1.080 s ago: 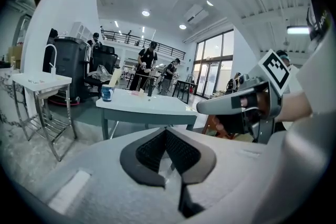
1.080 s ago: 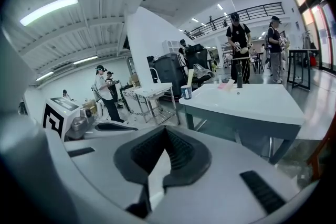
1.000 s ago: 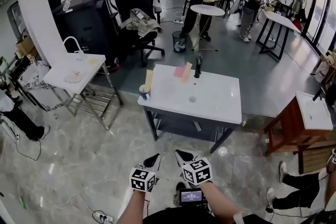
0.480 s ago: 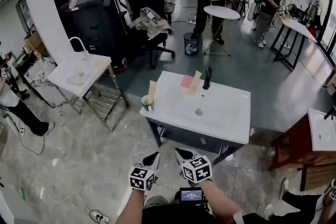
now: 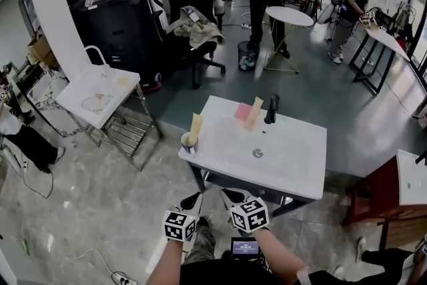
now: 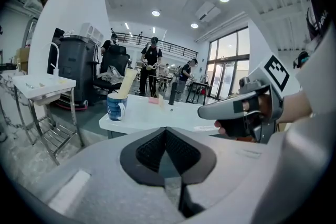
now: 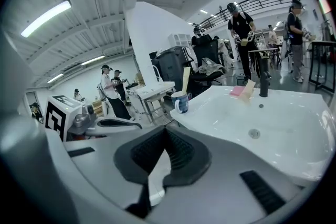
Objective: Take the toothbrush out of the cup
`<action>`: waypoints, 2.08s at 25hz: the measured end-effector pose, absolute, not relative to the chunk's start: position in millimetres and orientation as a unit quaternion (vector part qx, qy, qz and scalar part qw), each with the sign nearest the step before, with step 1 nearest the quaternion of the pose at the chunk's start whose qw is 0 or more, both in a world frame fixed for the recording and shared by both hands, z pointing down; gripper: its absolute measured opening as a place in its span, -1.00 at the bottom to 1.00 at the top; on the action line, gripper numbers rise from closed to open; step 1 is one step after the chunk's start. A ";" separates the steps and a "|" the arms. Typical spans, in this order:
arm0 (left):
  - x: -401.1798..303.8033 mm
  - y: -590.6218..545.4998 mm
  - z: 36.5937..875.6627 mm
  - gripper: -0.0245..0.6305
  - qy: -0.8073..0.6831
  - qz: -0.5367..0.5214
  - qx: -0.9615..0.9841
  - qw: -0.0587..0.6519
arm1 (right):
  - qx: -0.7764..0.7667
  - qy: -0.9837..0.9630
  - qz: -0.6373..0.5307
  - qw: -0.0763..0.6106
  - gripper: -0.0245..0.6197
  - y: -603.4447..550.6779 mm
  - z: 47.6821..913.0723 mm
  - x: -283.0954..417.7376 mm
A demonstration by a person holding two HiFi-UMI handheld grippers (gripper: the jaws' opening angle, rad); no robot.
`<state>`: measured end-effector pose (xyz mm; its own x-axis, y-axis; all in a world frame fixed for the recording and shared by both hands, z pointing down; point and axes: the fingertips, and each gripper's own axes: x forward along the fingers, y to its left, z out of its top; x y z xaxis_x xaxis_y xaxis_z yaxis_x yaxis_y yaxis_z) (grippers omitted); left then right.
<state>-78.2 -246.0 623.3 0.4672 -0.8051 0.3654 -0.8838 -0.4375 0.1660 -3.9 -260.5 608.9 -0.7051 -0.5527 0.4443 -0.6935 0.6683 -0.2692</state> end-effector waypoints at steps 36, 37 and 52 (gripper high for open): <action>-179.4 -476.8 623.6 -0.89 -0.493 0.110 0.845 0.174 | 0.367 -0.886 0.225 0.173 -0.90 -486.2 605.3 -92.9; -179.2 -477.9 622.2 -0.89 -0.495 0.110 0.844 0.174 | 0.362 -0.889 0.224 0.169 -0.90 -488.1 602.6 -93.9; -180.7 -479.6 615.2 -0.89 -0.514 0.116 0.834 0.166 | 0.326 -0.905 0.221 0.161 -0.90 -493.8 598.1 -101.4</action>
